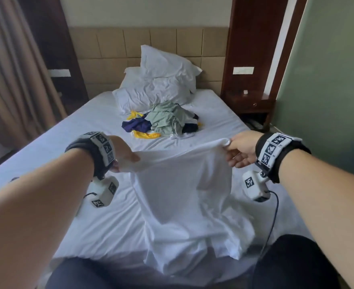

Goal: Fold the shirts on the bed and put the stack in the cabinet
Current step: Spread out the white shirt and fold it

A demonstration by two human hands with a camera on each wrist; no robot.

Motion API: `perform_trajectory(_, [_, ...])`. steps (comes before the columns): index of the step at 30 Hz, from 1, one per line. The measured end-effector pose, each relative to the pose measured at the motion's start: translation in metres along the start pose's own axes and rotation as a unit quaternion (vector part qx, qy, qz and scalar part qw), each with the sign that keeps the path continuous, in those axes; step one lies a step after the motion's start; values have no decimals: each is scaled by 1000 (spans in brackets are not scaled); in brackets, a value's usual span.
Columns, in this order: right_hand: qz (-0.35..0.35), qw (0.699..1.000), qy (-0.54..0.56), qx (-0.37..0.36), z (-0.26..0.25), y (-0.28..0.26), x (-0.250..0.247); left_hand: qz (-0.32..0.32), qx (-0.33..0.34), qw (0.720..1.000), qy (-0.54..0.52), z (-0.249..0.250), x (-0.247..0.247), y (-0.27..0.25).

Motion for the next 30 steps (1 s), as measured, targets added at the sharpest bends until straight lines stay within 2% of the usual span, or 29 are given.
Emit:
perform_trajectory(2, [-14,999,8,33,20,11,2,-31,-47,994,-90,-8,13,22])
perform_trajectory(5, [-13,997,48,66,42,33,5,-68,-63,973,-211,4,36,54])
perform_trajectory(7, [20,991,114,75,47,61,4,-100,-67,934,-336,25,44,75])
perform_trajectory(9, [76,979,178,56,33,91,-12,-93,-11,888,-450,61,25,87])
perform_trajectory(11, [133,985,106,-18,-9,121,-50,-70,54,822,-562,97,-18,86])
perform_trajectory(12, [163,982,61,-66,-41,132,-73,-57,83,780,-617,112,-48,84])
perform_trajectory(13, [189,975,47,-106,-72,142,-96,-29,114,754,-646,123,-82,81])
perform_trajectory(15, [235,954,54,-177,-135,155,-145,42,178,725,-664,142,-157,65])
perform_trajectory(17, [283,927,73,-234,-185,158,-189,85,239,684,-683,152,-219,44])
perform_trajectory(19, [309,901,117,-280,-236,132,-204,126,269,658,-692,152,-261,22])
perform_trajectory(21, [317,881,156,-315,-264,111,-204,146,288,649,-689,149,-278,10])
perform_trajectory(24, [310,874,168,-333,-265,96,-188,161,287,649,-686,132,-268,6])
perform_trajectory(27, [288,888,153,-325,-231,95,-158,183,251,669,-675,100,-224,13])
perform_trajectory(30, [247,915,120,-296,-178,100,-113,143,200,698,-673,68,-153,32])
Point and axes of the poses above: each hand's wrist, its own y-axis towards the middle knuckle, its own x-axis out of the palm, z = x × y, the point moved 9 cm from there along y, towards the middle knuckle, and after that the axes turned 12 degrees about -x, right-handed, at the moved point
